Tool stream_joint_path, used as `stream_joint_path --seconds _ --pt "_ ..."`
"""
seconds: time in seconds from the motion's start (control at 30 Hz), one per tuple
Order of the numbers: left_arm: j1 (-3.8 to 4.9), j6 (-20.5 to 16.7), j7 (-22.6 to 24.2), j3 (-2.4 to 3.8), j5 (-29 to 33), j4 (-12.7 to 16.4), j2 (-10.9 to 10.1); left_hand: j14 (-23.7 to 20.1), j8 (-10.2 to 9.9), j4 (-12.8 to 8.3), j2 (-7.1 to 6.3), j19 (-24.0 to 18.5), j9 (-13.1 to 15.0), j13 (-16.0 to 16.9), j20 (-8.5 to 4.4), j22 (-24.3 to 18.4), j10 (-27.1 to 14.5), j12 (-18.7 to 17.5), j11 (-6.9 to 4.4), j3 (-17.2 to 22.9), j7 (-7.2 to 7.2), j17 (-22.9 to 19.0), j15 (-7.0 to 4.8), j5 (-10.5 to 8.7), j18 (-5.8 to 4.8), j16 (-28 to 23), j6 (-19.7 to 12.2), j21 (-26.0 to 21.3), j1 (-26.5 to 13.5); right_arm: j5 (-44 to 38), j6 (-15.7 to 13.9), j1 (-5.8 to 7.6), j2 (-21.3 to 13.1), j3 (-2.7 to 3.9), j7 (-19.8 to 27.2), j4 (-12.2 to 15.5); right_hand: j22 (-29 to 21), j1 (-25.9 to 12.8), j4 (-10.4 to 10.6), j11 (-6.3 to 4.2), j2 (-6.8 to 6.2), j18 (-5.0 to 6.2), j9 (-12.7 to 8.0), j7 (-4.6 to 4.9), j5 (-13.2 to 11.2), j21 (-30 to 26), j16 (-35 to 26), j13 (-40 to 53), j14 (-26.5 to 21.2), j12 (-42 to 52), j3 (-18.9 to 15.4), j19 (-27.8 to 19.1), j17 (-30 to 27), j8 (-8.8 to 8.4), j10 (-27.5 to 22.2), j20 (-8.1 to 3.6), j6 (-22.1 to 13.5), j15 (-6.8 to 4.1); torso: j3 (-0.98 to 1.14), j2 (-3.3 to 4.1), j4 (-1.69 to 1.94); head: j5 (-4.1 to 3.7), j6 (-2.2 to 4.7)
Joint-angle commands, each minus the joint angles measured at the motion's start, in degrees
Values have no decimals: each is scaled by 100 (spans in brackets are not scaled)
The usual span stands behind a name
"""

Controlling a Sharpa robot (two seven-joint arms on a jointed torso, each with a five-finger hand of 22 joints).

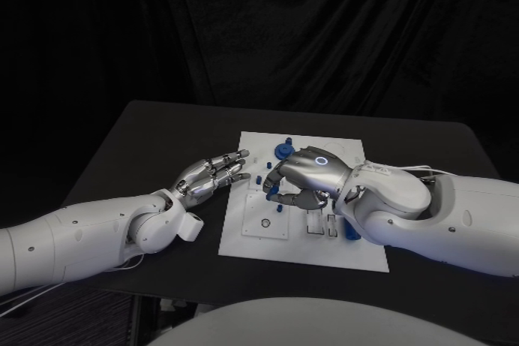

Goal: Assemble the parts on the task board

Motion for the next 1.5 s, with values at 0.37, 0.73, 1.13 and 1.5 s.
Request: stream_joint_path --seconds 0.37,0.73,1.13,1.5 --pt "-9 68 97 5 29 21 18 -27 30 -8 50 -22 5 3 -10 -7 -11 8 -15 42 -16 -8 -6 -6 67 29 -8 -26 0 -422 511 -425 425 3 147 -408 1066 79 -64 -159 13 -23 12 6 -67 24 17 3 132 -7 11 -21 175 -3 228 -41 -15 -53 13 22 14 18 -1" --pt "-9 72 95 5 29 38 3 -30 30 -9 53 -25 4 3 -13 -13 -13 7 -15 49 -18 -9 -9 0 67 29 -10 -27 2 -546 450 -563 500 3 170 -541 1065 91 -80 -162 6 -22 19 4 -84 20 14 4 131 -14 16 -24 172 -1 243 -43 -9 -54 8 14 -16 41 -1" --pt "-10 109 68 5 29 33 19 -28 30 -9 55 -26 5 3 -15 -15 -13 6 -15 53 -18 -8 -10 1 66 30 -8 -28 3 -592 475 -621 534 3 171 -612 1066 91 -86 -163 0 -23 23 4 -91 25 13 6 132 -17 15 -22 172 0 252 -44 -4 -54 4 16 -17 27 -1" --pt "-15 125 47 5 29 6 35 -27 30 -8 59 -29 4 2 -17 -19 -14 6 -15 59 -17 -8 -9 0 65 32 -11 -29 3 -595 523 -661 554 3 159 -642 1065 80 -85 -161 -10 -23 26 7 -102 22 10 7 130 -23 10 -24 168 -3 261 -44 -7 -54 5 15 -18 32 -1"
